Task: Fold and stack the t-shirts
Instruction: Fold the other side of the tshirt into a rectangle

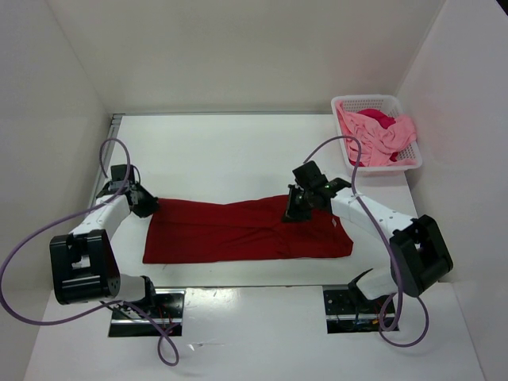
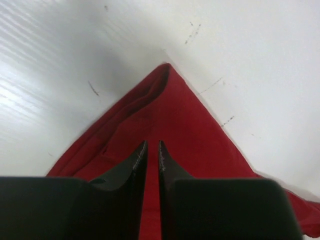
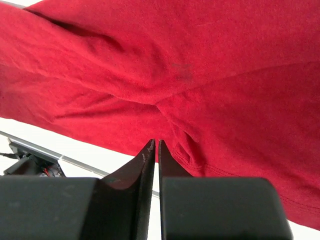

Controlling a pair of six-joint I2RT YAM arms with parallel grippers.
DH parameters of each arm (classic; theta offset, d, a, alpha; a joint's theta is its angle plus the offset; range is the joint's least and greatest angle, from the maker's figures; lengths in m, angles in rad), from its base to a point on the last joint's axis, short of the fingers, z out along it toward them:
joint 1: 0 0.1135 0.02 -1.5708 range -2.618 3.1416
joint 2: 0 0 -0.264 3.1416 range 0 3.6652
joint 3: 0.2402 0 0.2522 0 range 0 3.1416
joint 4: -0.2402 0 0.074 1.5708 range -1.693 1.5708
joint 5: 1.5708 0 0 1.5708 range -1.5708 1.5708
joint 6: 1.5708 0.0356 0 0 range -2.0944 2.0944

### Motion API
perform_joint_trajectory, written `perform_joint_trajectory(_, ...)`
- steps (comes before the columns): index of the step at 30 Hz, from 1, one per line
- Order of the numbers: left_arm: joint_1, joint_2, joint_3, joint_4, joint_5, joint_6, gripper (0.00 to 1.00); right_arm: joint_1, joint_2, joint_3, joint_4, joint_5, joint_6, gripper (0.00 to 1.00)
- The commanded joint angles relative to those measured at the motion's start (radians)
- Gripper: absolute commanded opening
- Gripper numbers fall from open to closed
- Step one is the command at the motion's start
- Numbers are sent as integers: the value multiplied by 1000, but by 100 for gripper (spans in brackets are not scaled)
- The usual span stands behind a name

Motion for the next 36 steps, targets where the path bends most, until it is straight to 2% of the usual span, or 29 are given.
perform_joint_trajectory(1, 10, -14, -12, -22, -47, -13, 20, 7, -30, -5, 58, 7, -13, 11)
perform_joint_trajectory(3, 21, -30, -35, -41, -47, -33, 22, 7, -30, -14, 58, 7, -13, 14)
perform_joint_trajectory(5, 21, -51, -50, -51, -47, -50, 31, 7, -30, -23, 69, 7, -13, 15)
perform_joint_trajectory(7, 21, -60, -78, -51, -47, -70, 32, 7, -39, -23, 69, -2, -13, 15)
perform_joint_trajectory(21, 21, -8, -89, 37, -56, -111, 33, 7, -39, -41, 87, -21, -23, 15)
perform_joint_trajectory(25, 21, 18, -79, 37, -65, -111, 27, 7, -39, -41, 87, -21, -32, 15)
perform_joint_trajectory(31, 21, 4, -67, 24, -75, -91, 4, 7, -39, -41, 87, -21, -32, 16)
perform_joint_trajectory(36, 21, -89, -10, -84, -84, -81, 0, 7, -39, -41, 87, -21, -32, 16)
